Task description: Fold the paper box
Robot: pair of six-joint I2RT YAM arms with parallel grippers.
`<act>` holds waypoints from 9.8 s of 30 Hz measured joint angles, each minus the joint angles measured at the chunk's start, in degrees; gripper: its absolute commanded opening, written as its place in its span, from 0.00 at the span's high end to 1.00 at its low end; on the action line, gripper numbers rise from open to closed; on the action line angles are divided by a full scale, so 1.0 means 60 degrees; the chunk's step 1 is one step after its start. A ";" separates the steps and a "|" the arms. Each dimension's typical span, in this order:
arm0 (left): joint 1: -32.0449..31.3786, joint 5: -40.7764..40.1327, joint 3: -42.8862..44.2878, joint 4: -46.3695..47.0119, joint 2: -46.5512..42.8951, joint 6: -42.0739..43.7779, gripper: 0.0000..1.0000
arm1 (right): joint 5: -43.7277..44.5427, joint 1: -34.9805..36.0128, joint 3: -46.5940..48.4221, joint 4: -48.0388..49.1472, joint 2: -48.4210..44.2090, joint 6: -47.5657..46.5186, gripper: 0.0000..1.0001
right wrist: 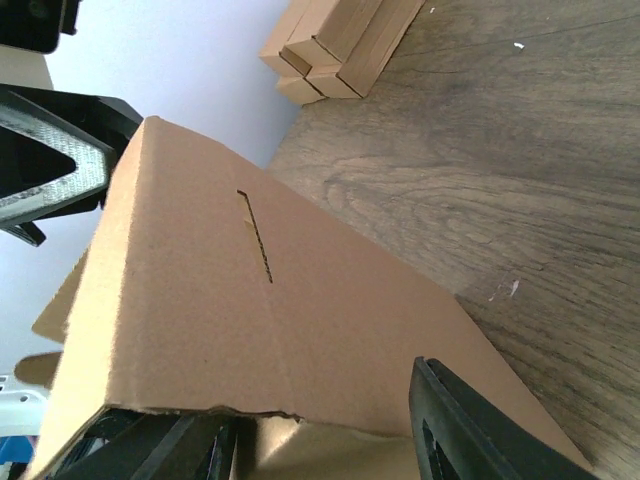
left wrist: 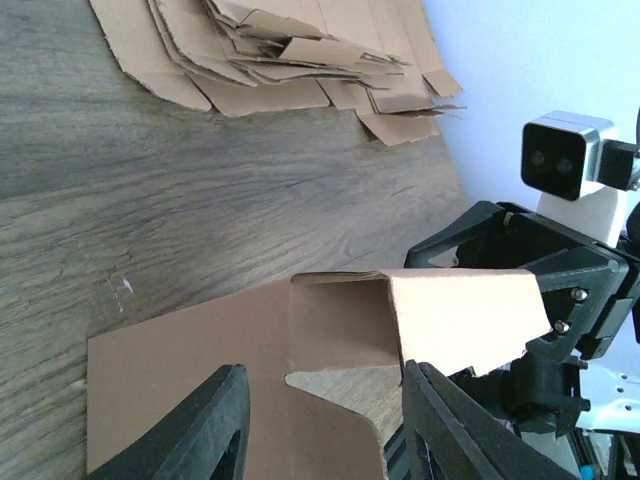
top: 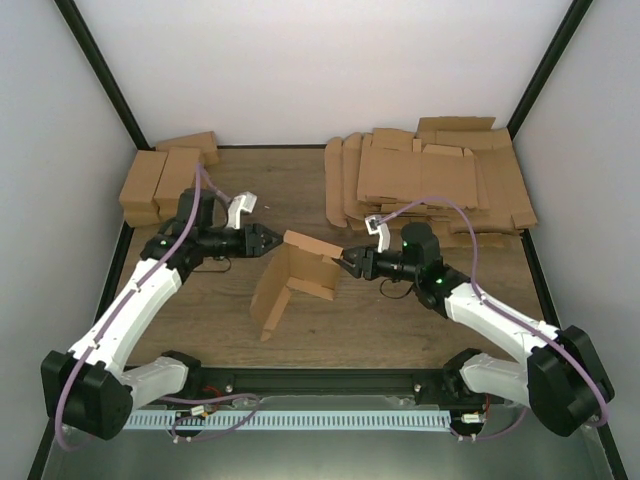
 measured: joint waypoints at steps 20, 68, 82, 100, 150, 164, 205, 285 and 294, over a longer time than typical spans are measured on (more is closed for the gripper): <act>0.0863 0.0321 -0.0168 0.0368 0.0186 0.0044 0.50 | -0.0062 0.0000 0.0219 -0.0124 0.0164 -0.0160 0.51; 0.0652 0.2670 -0.1045 0.2404 0.1687 -0.0466 0.74 | -0.0018 0.0000 0.0452 -0.0929 0.0095 -0.0718 0.32; 0.0601 0.2550 -0.1045 0.2430 0.1687 -0.0459 0.74 | 0.0353 0.0000 0.0517 -0.2131 -0.1683 -0.2011 0.28; 0.0576 0.2495 -0.1045 0.2350 0.1636 -0.0372 0.74 | 0.0076 0.0084 0.3880 -0.3865 0.1228 -0.4211 0.56; 0.0470 0.0801 -0.0965 -0.0408 0.0073 0.0827 0.55 | 0.3840 0.2568 0.4594 -0.5603 0.1734 -0.6619 0.40; 0.0393 0.0776 -0.0965 -0.0521 0.0102 0.1027 0.59 | 0.5074 0.3031 0.5104 -0.5971 0.2295 -0.6918 0.55; 0.0379 0.1231 -0.0765 0.0437 -0.0015 -0.0266 0.40 | 0.8218 0.4594 0.4452 -0.5508 0.2739 -0.7213 0.47; 0.0226 0.0430 -0.0284 0.0925 0.1279 0.0080 0.68 | 1.2477 0.6200 0.5705 -0.5657 0.3840 -0.9515 0.59; 0.0226 0.0441 -0.0284 0.0925 0.1282 0.0080 0.68 | 1.2710 0.6196 0.5078 -0.4393 0.3803 -1.1143 0.51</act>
